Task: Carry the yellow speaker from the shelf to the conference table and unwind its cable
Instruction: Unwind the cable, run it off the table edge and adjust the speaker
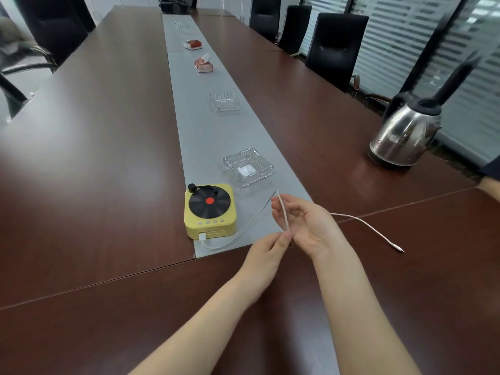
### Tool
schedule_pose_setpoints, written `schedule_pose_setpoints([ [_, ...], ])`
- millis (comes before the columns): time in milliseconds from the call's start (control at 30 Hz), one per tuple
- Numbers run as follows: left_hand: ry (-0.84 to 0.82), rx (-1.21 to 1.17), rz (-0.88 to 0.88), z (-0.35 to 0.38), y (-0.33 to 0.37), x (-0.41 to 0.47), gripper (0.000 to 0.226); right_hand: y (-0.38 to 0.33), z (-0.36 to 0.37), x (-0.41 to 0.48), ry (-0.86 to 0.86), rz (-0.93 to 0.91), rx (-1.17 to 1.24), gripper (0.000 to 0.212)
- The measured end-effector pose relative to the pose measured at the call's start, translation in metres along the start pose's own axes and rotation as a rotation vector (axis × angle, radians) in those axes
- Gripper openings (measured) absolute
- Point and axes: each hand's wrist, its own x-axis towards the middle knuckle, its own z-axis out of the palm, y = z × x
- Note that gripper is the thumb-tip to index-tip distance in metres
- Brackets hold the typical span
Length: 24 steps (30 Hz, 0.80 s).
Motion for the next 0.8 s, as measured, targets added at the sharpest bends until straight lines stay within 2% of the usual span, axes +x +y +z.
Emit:
schedule_pose_setpoints([
  [67,0.013,-0.032,0.013,0.000,0.004,-0.004,0.040,0.001,-0.001,-0.007,-0.011,-0.018,-0.040,0.020],
  [200,0.033,-0.019,0.023,0.002,0.010,-0.013,0.036,0.001,-0.006,-0.019,-0.013,-0.043,-0.138,0.016],
  [367,0.032,-0.218,-0.024,0.006,0.021,-0.025,0.035,0.004,-0.017,-0.032,-0.042,-0.063,-0.377,0.013],
  [433,0.035,-0.278,-0.025,0.007,0.028,-0.030,0.035,0.008,-0.023,-0.036,-0.034,-0.059,-0.469,0.020],
  [567,0.094,-0.437,-0.086,0.008,0.041,-0.039,0.038,0.017,-0.042,-0.049,-0.057,-0.020,-0.598,0.053],
  [700,0.173,-0.552,-0.127,0.009,0.048,-0.044,0.037,0.027,-0.070,-0.070,-0.124,0.002,-0.808,0.060],
  [800,0.244,-0.628,-0.146,0.005,0.056,-0.047,0.038,0.028,-0.095,-0.088,-0.112,-0.019,-0.925,0.056],
])
